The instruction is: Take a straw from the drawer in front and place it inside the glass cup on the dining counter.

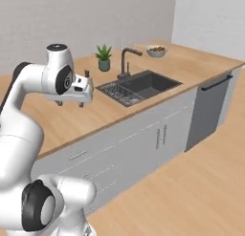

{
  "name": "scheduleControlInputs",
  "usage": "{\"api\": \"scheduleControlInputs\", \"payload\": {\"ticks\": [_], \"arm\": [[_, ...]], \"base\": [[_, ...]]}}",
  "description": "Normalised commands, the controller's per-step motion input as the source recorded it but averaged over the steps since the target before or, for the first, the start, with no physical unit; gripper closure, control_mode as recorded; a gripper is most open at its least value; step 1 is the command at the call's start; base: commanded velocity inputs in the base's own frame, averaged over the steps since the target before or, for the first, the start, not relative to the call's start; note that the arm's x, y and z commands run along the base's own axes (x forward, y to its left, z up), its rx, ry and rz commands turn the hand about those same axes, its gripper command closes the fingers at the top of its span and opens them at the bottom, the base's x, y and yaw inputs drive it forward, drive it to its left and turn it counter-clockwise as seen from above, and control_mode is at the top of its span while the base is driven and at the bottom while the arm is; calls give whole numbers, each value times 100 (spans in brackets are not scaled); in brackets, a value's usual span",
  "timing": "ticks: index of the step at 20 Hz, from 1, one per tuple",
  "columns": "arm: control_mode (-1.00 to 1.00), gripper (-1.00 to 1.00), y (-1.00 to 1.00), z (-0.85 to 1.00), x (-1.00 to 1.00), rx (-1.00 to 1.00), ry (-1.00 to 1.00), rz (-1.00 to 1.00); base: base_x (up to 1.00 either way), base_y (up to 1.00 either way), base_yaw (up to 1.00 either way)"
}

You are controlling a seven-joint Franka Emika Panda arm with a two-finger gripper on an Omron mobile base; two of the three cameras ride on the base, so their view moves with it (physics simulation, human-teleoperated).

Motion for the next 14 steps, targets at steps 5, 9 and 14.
{"api": "scheduleControlInputs", "payload": {"ticks": [5, 9, 14], "arm": [[100, -100, 0, 0, 0, 0, 0, 0], [100, -100, 0, 0, 0, 0, 0, 0], [100, -100, 0, 0, 0, 0, 0, 0]], "base": [[-33, 76, -52], [-63, 77, -40], [-31, 58, -35]]}}
